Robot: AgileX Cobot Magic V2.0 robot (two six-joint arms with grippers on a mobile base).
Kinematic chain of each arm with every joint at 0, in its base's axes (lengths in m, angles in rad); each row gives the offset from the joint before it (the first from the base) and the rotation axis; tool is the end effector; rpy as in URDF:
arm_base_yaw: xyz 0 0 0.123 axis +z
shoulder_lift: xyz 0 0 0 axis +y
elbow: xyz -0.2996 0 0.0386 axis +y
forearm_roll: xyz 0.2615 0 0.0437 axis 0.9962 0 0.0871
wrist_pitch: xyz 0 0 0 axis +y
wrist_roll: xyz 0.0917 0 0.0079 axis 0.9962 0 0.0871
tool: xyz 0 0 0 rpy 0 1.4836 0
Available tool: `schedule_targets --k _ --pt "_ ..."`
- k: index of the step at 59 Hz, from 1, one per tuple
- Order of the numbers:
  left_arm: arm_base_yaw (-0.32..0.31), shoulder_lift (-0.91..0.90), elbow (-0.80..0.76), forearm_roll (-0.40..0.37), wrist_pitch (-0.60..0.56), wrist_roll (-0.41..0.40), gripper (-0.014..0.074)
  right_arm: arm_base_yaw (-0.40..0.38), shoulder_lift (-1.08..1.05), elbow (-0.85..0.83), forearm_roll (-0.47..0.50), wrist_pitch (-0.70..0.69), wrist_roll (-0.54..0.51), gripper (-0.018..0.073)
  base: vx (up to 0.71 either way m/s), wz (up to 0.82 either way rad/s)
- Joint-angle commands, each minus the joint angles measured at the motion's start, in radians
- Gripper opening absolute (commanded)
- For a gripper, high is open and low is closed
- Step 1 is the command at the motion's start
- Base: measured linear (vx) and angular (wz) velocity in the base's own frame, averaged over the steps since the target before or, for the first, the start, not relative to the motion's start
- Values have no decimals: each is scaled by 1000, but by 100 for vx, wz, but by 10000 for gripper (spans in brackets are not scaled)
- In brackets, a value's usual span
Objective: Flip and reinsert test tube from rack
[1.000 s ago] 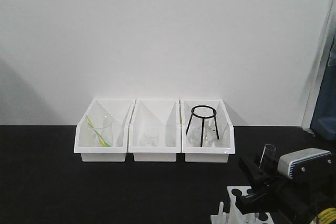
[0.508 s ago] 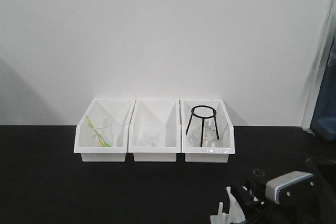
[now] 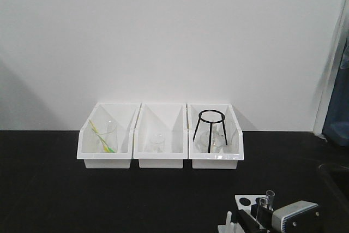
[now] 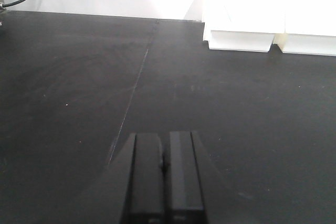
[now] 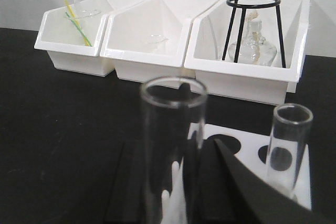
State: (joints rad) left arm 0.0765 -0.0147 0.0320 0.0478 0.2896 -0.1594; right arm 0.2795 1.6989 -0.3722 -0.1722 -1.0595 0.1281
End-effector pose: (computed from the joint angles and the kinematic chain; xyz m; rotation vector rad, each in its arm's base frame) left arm 0.0516 0.0052 0.1762 -0.1796 1.7812 -0.0144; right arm 0.2572 0.0881 0.1550 -0.3174 1.7407 0.3662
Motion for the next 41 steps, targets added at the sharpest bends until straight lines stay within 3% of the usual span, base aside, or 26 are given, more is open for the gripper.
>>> schedule_targets --k 1,12,20,29,41 --pt "-7 -13 0 -3 -87 0 -6 1 -33 -15 -5 -85 -4 305 0 0" --pt "-7 -13 0 -3 -87 0 -6 1 -117 -15 -3 -63 -4 503 0 0" --pt "-7 -13 0 -3 -87 0 -6 1 -238 -15 -1 49 -3 559 0 0" --pt "-7 -13 0 -3 -87 0 -6 1 -444 -30 -1 270 8 557 0 0" --pt "-7 -13 0 -3 -87 0 -6 1 -742 -162 -36 680 71 547 0 0"
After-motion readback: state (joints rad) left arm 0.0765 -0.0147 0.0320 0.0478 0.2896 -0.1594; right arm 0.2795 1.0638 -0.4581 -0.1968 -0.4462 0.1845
